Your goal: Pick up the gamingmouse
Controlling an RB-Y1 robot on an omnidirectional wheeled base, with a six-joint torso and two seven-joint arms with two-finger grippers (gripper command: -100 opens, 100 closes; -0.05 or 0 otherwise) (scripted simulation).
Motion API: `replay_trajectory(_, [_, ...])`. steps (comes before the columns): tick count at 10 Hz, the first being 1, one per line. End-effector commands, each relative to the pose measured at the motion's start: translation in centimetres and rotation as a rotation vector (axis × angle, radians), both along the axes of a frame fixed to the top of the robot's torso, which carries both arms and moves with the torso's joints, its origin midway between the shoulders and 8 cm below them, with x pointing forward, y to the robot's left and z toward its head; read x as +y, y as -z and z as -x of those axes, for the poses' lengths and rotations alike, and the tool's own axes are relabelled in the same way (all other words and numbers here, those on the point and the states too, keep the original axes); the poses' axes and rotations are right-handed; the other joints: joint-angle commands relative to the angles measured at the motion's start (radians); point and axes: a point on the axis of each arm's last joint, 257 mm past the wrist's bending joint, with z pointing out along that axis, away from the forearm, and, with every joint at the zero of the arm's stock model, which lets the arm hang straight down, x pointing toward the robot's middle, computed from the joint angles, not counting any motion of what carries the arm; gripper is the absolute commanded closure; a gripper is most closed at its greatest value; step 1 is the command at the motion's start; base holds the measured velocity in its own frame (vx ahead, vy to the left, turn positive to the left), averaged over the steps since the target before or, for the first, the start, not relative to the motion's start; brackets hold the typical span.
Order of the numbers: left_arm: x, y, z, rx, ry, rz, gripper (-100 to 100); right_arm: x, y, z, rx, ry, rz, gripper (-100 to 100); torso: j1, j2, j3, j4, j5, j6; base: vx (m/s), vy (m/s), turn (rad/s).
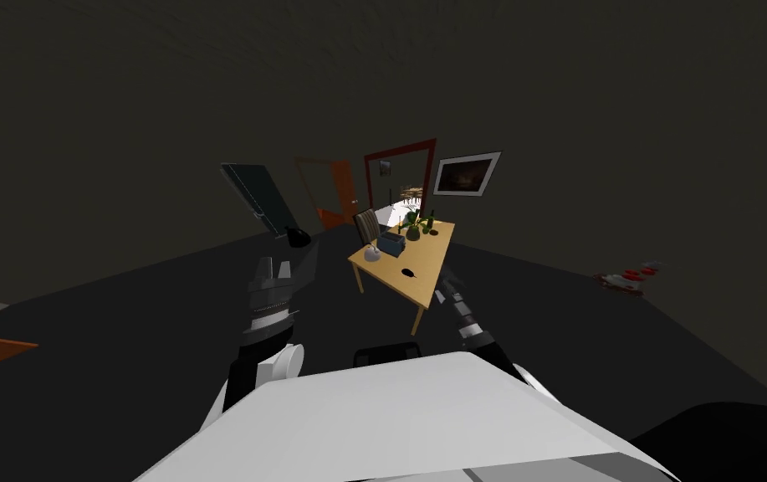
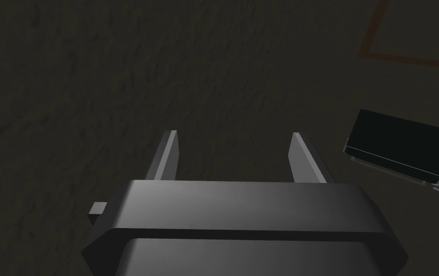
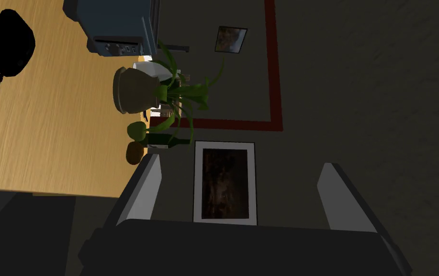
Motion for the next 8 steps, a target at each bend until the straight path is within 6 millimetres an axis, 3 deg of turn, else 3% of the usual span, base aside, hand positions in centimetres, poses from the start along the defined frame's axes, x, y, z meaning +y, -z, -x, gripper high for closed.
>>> replay_trajectory(1, [0.0,0.0,0.0,0.000,0.000,0.000,0,0.0,2.2,0.3,0.043,-0.010,0.020,-100,0.000,0.000,0.000,0.000,0.000,0.000,-0.026,-0.052,0.072])
replay_trajectory(2, [0.0,0.0,0.0,0.000,0.000,0.000,0,0.0,2.2,0.3,0.043,-0.010,0.020,-100,0.001,-0.001,0.000,0.000,0.000,0.000,-0.007,-0.022,-0.023])
replay_trajectory(4, [0.0,0.0,0.0,0.000,0.000,0.000,0,-0.3,6.4,1.8,0.149,-0.052,0.085,-100,0.002,-0.002,-0.001,0.000,0.000,0.000,-0.014,-0.045,0.242])
replay_trajectory(5, [0.0,0.0,0.0,0.000,0.000,0.000,0,-0.6,7.0,2.0,0.163,-0.052,0.093,-100,0.000,-0.002,-0.001,0.000,0.000,-0.001,-0.013,-0.059,0.106])
replay_trajectory(7, [0.0,0.0,0.0,0.000,0.000,0.000,0,-1.7,11.4,3.8,0.276,-0.088,0.174,-100,0.001,-0.002,-0.001,0.000,0.000,0.000,-0.003,-0.051,0.251])
replay_trajectory(8, [0.0,0.0,0.0,0.000,0.000,0.000,0,-1.9,11.4,3.9,0.279,-0.094,0.184,-100,0.000,-0.003,-0.002,-0.001,0.000,0.000,-0.001,-0.053,0.177])
